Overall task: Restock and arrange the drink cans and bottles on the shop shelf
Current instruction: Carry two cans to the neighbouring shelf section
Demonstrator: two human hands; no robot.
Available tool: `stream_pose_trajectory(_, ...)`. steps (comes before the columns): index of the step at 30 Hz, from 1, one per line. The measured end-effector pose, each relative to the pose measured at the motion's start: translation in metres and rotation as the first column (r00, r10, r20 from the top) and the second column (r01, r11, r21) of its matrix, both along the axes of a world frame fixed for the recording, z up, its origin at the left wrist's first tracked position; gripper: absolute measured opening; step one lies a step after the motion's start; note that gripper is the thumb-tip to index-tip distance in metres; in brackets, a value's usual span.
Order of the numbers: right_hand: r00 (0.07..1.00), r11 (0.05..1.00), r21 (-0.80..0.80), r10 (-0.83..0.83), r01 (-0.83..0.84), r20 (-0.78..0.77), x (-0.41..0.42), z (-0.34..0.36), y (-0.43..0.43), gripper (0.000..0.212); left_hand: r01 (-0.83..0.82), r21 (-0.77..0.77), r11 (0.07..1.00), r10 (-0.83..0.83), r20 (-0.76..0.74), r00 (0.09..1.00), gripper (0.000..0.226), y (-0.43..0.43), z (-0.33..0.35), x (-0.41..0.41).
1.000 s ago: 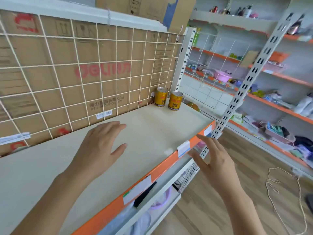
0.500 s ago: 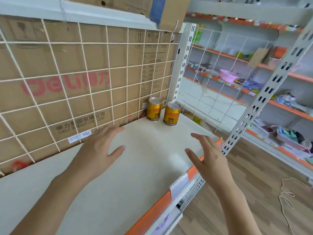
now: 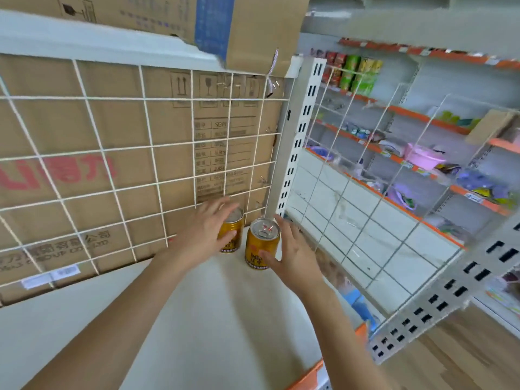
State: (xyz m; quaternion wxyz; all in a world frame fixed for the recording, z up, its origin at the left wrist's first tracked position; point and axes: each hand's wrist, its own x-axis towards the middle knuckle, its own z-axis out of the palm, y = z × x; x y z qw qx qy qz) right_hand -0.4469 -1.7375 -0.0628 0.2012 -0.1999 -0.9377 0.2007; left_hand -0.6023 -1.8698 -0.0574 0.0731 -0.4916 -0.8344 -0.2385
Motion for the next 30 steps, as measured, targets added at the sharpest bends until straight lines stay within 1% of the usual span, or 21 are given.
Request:
stream_pose_trajectory(2, 0.998, 0.999, -0.014, 0.048, -0.048, 0.027, -0.017, -0.005, 0.008, 0.073, -0.018, -0.040, 0.999, 0.018, 0.006, 1.000, 0.061, 0.018, -0.004, -0.007)
stream_pose_trajectory(4, 0.995, 0.996, -0.018, 0.091, -0.090, 0.030, -0.030, -0.010, 0.011, 0.068, -0.024, -0.085, 0.996, 0.026, 0.025, 0.999, 0.062, 0.028, -0.012, -0.011)
stream_pose_trajectory(5, 0.995, 0.994, -0.036, 0.100, -0.099, 0.019, -0.034, -0.014, 0.013, 0.067, -0.028, -0.075, 0.997, 0.030, 0.019, 0.999, 0.062, 0.031, -0.017, -0.010)
stream_pose_trajectory(7, 0.995, 0.986, -0.139, 0.091, -0.096, -0.041, -0.039, -0.021, 0.015, 0.069, -0.053, 0.028, 0.998, 0.052, 0.008, 0.999, 0.061, 0.035, -0.029, -0.007)
stream_pose_trajectory(9, 0.989, 0.952, -0.294, 0.053, -0.092, -0.139, -0.039, -0.026, 0.014, 0.069, -0.105, 0.133, 0.985, 0.100, 0.047, 0.994, 0.055, 0.039, -0.031, -0.001)
stream_pose_trajectory(11, 0.982, 0.901, -0.426, 0.005, -0.086, -0.187, -0.037, -0.030, 0.015, 0.072, -0.138, 0.152, 0.979, 0.124, 0.096, 0.988, 0.053, 0.039, -0.030, 0.000)
stream_pose_trajectory(14, 0.980, 0.847, -0.521, 0.001, -0.106, -0.199, -0.033, -0.034, 0.016, 0.075, -0.193, 0.179, 0.965, 0.144, 0.251, 0.957, 0.062, 0.024, -0.030, 0.004)
stream_pose_trajectory(17, 0.982, 0.825, -0.553, 0.008, -0.113, -0.189, -0.027, -0.036, 0.013, 0.068, -0.241, 0.291, 0.926, 0.106, 0.411, 0.905, 0.073, 0.002, -0.036, 0.020)
stream_pose_trajectory(19, 0.985, 0.824, -0.555, 0.013, -0.110, -0.174, -0.019, -0.037, 0.010, 0.061, -0.294, 0.349, 0.890, 0.070, 0.532, 0.844, 0.078, -0.012, -0.042, 0.033)
stream_pose_trajectory(22, 0.985, 0.806, -0.576, 0.046, -0.136, -0.168, -0.004, -0.038, 0.003, 0.060, -0.366, 0.406, 0.837, 0.007, 0.661, 0.750, 0.076, -0.034, -0.047, 0.052)
stream_pose_trajectory(25, 0.979, 0.776, -0.606, 0.068, -0.174, -0.194, 0.015, -0.039, -0.007, 0.060, -0.393, 0.416, 0.820, -0.021, 0.708, 0.706, 0.072, -0.056, -0.048, 0.069)
stream_pose_trajectory(30, 0.964, 0.777, -0.601, 0.032, -0.190, -0.263, 0.048, -0.040, -0.037, 0.063, -0.365, 0.446, 0.817, -0.040, 0.675, 0.737, 0.063, -0.106, -0.049, 0.094)
